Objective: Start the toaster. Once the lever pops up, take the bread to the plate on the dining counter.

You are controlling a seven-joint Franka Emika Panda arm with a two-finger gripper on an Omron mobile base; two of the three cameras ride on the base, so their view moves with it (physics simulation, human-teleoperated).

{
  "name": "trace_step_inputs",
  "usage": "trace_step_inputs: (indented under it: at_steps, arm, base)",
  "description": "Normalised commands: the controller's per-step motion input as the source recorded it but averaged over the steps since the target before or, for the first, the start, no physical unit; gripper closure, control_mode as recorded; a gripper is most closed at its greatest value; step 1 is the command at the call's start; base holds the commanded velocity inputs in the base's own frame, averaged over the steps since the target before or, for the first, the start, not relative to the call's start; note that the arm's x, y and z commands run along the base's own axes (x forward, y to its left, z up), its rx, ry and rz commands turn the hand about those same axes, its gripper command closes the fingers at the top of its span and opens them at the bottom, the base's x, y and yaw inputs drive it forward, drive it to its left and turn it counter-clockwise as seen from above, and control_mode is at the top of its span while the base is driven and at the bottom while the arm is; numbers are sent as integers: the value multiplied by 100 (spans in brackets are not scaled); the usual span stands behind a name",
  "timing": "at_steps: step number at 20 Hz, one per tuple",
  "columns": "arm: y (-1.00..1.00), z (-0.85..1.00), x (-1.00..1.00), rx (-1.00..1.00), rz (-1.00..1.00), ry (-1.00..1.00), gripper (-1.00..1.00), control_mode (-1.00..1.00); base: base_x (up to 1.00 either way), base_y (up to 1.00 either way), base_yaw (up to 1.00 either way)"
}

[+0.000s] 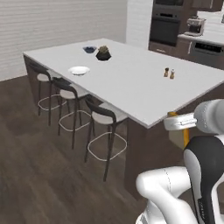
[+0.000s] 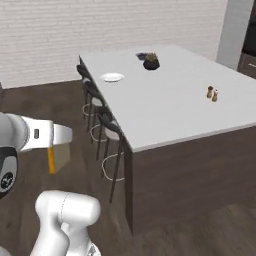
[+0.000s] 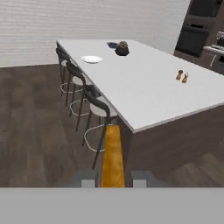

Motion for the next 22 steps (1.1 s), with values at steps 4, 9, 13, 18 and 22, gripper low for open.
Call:
trace_step_inputs:
  at_steps: [4,9,13,18,22]
  arm:
    - [0,0,0,0,0,0,100,100]
    - [0,0,0,0,0,0,100,100]
    - [0,0,0,0,0,0,100,100]
    - [0,0,0,0,0,0,100,100]
    - [0,0,0,0,0,0,100,100]
  base:
    - [34,95,-52]
    - [34,100,-56]
    - [34,96,-59]
    - [11,93,-59]
    - [0,100,-45]
